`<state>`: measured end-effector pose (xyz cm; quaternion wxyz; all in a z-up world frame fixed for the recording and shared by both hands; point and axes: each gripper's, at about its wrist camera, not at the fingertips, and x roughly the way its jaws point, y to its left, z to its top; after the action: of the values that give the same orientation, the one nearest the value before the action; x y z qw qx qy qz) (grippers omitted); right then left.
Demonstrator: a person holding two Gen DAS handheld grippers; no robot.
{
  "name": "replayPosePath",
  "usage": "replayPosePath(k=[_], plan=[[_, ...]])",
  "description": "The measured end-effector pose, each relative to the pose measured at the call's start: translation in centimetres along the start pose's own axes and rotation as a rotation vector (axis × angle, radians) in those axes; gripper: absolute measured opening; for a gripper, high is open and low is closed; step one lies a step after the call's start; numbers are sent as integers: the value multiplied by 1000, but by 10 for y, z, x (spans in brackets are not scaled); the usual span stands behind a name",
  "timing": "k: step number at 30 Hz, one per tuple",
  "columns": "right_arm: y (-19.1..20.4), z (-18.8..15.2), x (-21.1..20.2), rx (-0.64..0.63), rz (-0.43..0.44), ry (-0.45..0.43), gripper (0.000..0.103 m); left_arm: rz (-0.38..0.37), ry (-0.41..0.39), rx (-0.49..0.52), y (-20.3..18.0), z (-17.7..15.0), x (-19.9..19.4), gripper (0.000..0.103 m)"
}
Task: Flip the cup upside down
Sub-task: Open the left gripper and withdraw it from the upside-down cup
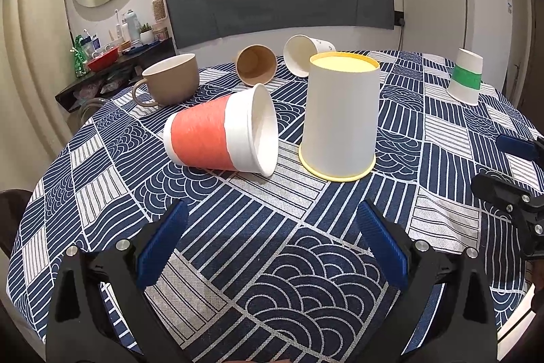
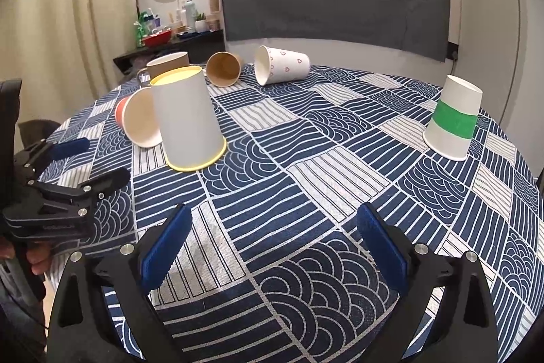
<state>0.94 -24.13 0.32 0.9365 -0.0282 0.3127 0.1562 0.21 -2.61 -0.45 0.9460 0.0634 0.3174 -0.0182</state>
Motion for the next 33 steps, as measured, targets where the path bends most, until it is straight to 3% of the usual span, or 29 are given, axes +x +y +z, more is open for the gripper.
replayPosePath(k=[13, 33], plan=[[3, 0, 3, -12, 7, 18, 93, -29, 29, 7, 0, 0, 4, 97], [4, 0, 1, -19, 3, 5, 93, -27, -5, 1, 1, -2, -2, 97]])
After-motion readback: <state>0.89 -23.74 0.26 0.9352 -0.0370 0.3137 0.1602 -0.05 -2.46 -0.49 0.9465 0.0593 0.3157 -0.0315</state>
